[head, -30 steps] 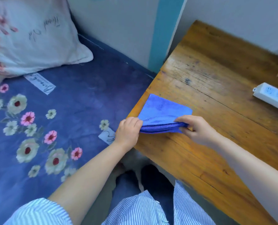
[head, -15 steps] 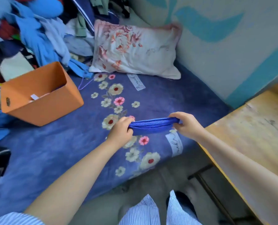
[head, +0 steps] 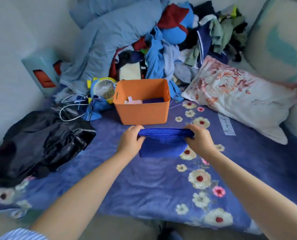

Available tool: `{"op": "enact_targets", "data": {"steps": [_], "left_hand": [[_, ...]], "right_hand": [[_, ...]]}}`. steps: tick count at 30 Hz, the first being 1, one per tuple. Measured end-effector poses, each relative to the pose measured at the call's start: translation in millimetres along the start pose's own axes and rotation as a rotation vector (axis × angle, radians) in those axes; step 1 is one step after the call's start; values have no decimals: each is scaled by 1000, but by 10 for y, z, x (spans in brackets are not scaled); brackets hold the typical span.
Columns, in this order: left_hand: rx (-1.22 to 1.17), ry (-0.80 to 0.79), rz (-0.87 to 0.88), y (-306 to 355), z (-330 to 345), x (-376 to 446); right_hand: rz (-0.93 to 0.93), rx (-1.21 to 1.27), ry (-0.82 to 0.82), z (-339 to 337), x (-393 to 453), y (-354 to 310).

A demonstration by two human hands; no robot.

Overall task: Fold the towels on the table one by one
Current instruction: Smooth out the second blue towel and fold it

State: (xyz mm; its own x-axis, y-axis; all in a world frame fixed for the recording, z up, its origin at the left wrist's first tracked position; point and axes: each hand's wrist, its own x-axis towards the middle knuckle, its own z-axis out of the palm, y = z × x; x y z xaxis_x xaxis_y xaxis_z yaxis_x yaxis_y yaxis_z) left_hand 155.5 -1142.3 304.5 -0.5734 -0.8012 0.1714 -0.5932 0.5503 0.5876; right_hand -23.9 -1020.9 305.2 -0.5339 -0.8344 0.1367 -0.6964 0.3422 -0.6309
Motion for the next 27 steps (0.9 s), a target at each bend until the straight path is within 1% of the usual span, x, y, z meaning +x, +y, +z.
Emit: {"op": "enact_targets", "data": {"steps": [2, 7, 11, 15, 17, 19, 22, 25, 27], "left_hand": [[0, 34, -30, -124, -111, 165], [11, 57, -81, -363, -241, 762], [-73, 84, -99, -432, -277, 1542], [-128, 134, -164, -434, -314, 2332], [-156, 172, -193, -440, -309, 2794], [-199, 215, -209, -432, -333, 3090], [-222, 256, -228, -473, -323, 3562], [-313, 276, -237, -581, -246, 3983], [-386, 243, -252, -679, -150, 4183]], "right_hand": [[-30, 40, -18, 86, 222, -103], [25, 171, -21, 223, 836, -208], [89, 249, -33, 289, 1666, -218], [95, 284, -56, 302, 2493, -249], [83, 328, -32, 316, 2953, -251], [54, 381, 19, 326, 3271, -293], [29, 432, 45, 397, 3779, -300], [55, 484, 55, 543, 4177, -233], [71, 504, 46, 649, 4332, -157]]}}
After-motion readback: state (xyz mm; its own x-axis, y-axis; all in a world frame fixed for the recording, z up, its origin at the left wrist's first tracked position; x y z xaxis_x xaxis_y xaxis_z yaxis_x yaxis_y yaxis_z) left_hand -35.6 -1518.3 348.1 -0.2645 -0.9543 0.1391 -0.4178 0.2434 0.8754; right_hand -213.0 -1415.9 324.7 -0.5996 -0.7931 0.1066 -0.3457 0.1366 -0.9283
